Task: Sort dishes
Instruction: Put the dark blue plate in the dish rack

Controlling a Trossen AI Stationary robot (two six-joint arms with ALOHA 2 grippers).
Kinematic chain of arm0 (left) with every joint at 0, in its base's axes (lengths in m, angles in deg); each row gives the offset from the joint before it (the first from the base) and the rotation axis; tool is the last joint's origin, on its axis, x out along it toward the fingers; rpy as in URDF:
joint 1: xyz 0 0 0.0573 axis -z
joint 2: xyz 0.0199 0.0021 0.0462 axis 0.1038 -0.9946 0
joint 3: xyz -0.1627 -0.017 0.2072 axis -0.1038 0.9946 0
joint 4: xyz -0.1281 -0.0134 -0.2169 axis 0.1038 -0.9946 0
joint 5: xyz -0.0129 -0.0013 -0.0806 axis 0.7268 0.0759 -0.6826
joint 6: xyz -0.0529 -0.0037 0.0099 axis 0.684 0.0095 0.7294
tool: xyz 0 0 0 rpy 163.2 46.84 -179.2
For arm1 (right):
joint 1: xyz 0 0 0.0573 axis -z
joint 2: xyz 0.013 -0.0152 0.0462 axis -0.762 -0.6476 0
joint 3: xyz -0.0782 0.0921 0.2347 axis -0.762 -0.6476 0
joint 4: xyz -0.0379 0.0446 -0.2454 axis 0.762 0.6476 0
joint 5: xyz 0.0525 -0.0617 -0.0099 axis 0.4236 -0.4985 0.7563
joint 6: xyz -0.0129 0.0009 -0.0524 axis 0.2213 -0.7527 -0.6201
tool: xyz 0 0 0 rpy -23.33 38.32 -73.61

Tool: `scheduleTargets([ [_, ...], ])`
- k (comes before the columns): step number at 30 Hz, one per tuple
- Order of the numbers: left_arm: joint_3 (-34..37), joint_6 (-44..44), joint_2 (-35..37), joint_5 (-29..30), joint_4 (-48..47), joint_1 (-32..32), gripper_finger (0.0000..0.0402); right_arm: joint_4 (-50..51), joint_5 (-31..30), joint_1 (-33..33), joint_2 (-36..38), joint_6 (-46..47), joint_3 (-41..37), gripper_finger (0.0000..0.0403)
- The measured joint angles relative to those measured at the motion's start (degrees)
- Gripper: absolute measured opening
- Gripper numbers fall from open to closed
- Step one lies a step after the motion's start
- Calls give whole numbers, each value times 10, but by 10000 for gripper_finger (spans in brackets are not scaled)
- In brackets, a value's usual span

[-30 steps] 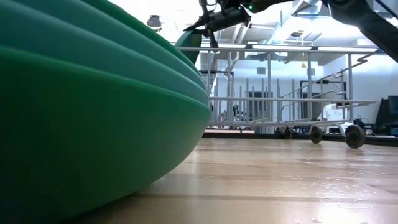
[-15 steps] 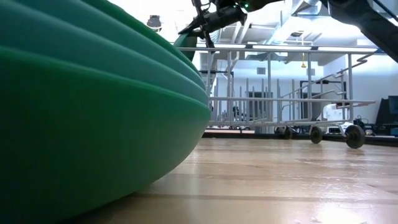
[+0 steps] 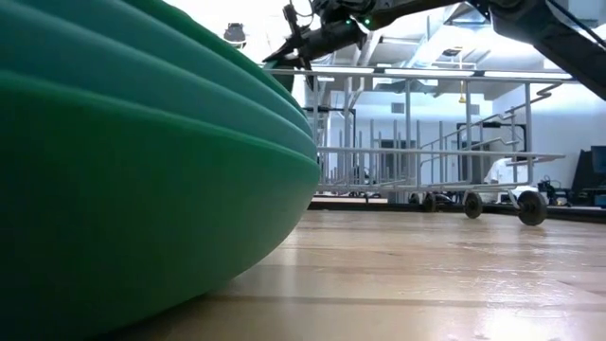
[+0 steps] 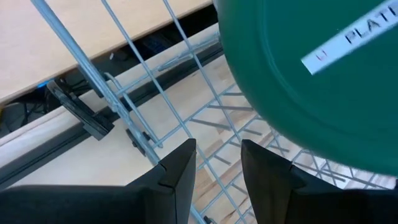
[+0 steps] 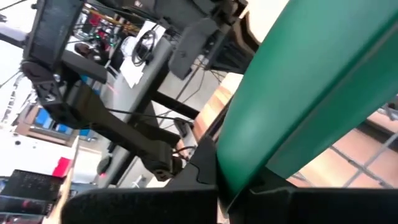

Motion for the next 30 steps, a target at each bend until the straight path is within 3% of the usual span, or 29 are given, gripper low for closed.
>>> scheduleTargets([
  [24,44,-3,0,-4,3,9,123,4,-8,-26,-23,-11,0,5],
  [30,44,-3,0,-4,6,22,123,2,-46,-31,-23,-14,0,15],
])
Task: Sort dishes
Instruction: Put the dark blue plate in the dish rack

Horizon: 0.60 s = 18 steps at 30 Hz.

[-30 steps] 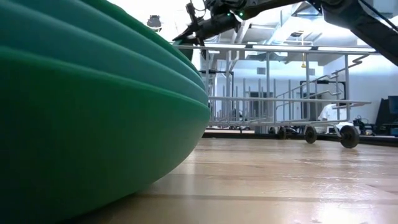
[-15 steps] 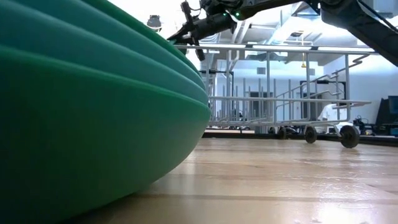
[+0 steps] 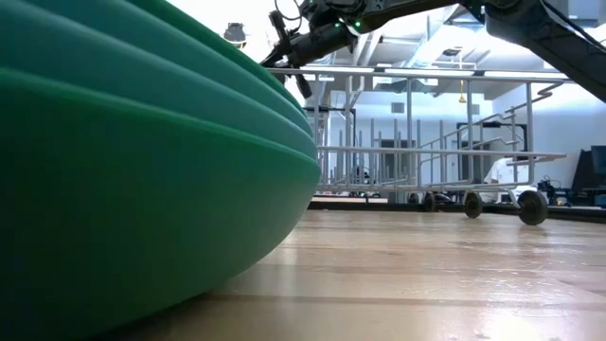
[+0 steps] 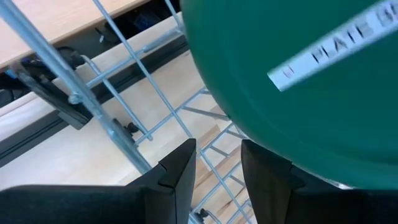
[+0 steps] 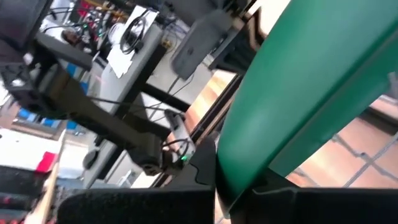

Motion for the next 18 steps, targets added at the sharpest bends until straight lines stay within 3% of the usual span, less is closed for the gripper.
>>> scheduleTargets([
  [4,0,1,0,0,5,7,123,-1,-18,0,-2,-2,0,21],
  [18,0,22,0,0,4,11,123,9,12,-10,-36,13,0,24],
])
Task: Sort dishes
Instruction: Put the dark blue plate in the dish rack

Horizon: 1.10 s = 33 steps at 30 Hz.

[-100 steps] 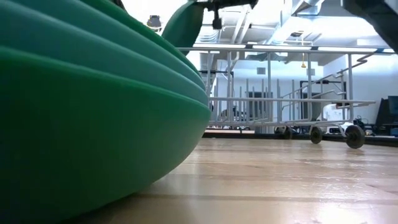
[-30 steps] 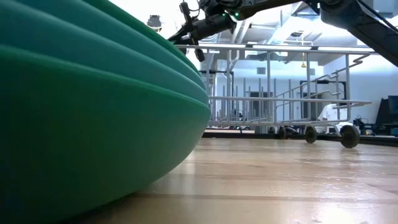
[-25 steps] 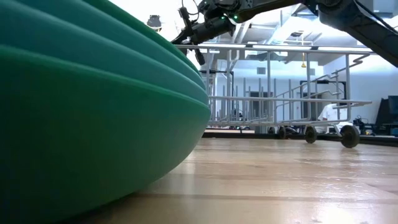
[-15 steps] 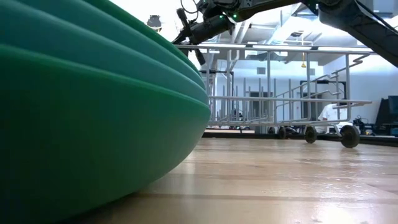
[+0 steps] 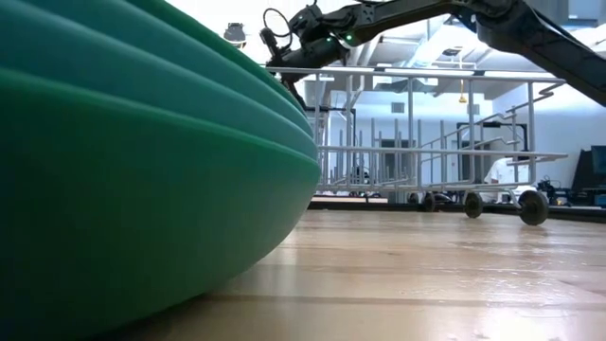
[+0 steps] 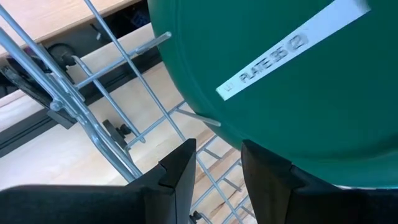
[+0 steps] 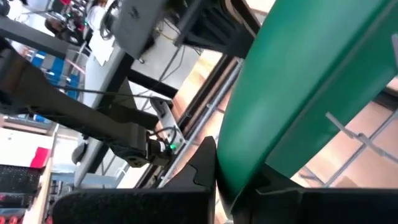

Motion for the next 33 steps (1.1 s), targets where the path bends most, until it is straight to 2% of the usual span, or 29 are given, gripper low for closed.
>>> scheduleTargets([
  [7,0,-3,0,0,1,0,123,6,2,1,0,-7,0,39],
  [16,0,-6,0,0,-1,0,123,13,-16,1,0,-8,0,110],
  [24,-1,-16,0,-5,-28,0,123,23,-2,14,1,19,15,175],
  [33,-1,-13,24,-25,-30,0,123,36,3,29,24,12,15,212],
])
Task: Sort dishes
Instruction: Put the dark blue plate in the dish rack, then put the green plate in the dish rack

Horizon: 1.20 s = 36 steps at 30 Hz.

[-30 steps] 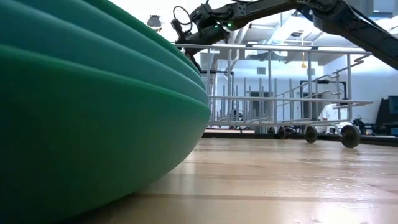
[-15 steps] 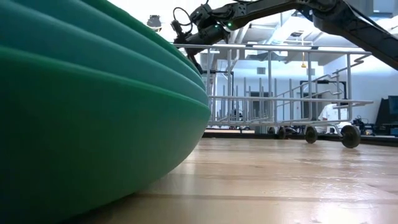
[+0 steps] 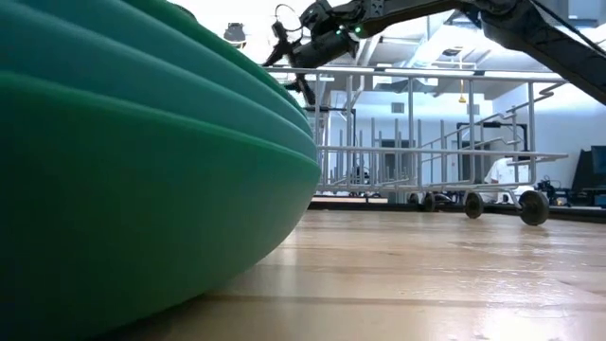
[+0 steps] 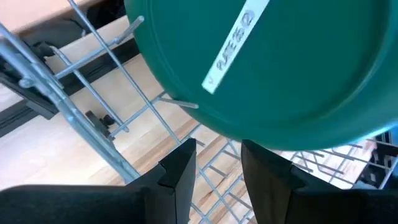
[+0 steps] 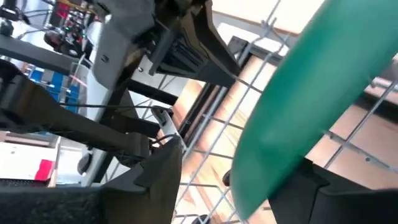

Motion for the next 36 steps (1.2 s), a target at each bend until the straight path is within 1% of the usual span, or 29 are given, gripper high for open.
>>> scheduleTargets([
  [5,0,1,32,36,-1,0,123,2,0,16,23,-5,0,211],
  [9,0,0,48,42,-16,0,123,17,1,30,39,-15,0,208],
  [11,0,-7,49,52,-26,0,123,21,1,35,58,-24,0,207],
  [14,13,-13,49,86,-28,0,123,22,0,48,98,-28,0,204],
  [17,35,-12,48,83,-26,-1,123,33,-20,58,133,-43,1,203],
  [21,51,-12,48,46,-26,2,123,83,-52,64,161,-69,1,203],
  [25,51,-13,50,41,-26,14,123,164,-57,59,169,-104,0,203],
  [27,51,-13,54,58,-28,17,123,197,-58,50,169,-116,0,203],
  [30,51,-9,59,120,-44,18,123,247,-57,34,179,-130,0,203],
  [32,52,-5,58,148,-48,13,123,268,-57,23,188,-138,0,203],
  [36,56,-16,58,139,-30,1,123,287,-59,3,197,-145,0,203],
])
